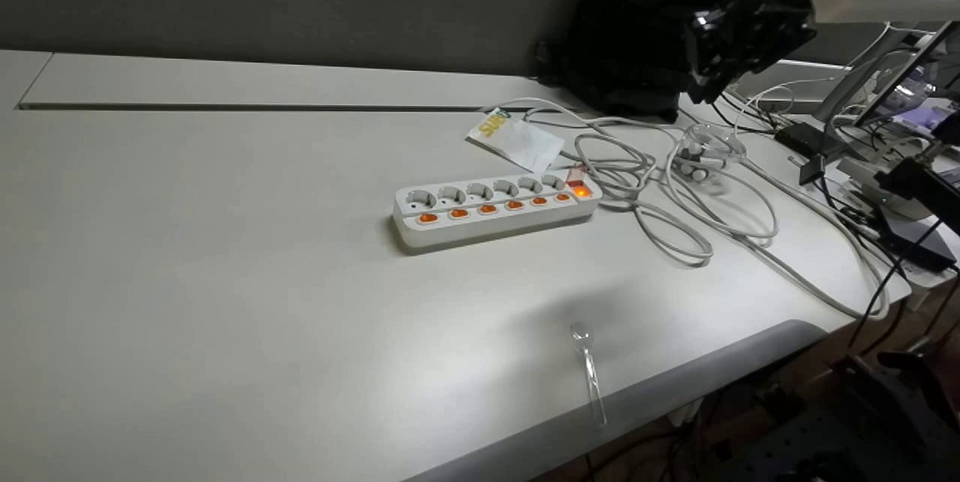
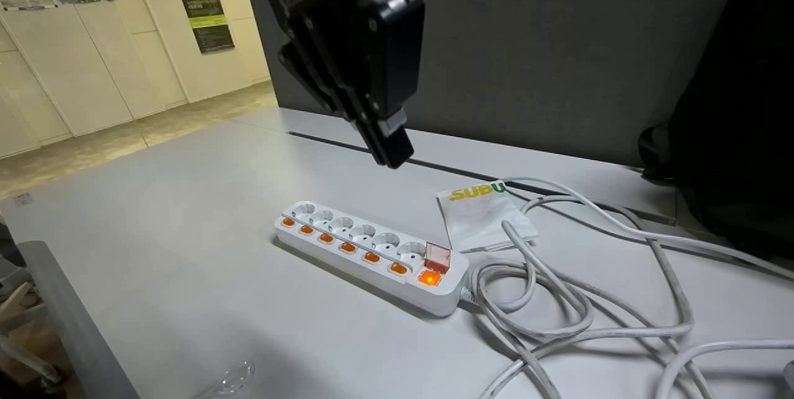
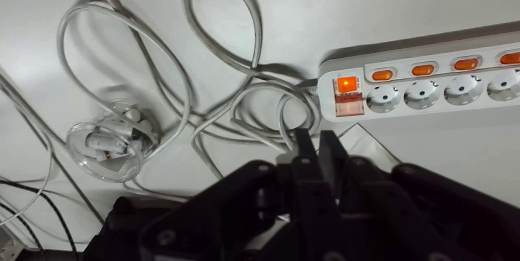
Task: Switch on the first slot of the extension cord
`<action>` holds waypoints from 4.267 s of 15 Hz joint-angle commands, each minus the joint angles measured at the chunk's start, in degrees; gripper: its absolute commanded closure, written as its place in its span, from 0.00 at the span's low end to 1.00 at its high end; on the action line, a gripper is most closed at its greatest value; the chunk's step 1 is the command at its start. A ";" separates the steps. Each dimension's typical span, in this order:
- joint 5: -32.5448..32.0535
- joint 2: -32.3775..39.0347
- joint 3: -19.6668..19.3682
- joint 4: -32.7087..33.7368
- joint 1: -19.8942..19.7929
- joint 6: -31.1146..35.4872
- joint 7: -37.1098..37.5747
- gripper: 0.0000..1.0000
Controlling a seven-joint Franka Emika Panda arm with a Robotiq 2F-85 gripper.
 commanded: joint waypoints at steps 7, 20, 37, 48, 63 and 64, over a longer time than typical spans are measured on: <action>6.42 17.56 -2.28 12.48 8.38 -3.81 -2.01 1.00; 6.80 22.05 -3.29 14.35 13.88 -3.88 -2.55 0.99; 10.60 33.17 -4.92 17.91 13.76 0.98 -8.21 1.00; 12.13 37.50 -4.40 21.38 14.09 2.72 -10.25 1.00; 9.71 43.34 -12.02 22.10 25.00 6.18 1.27 1.00; 10.20 43.55 -11.95 22.00 25.32 5.96 1.60 1.00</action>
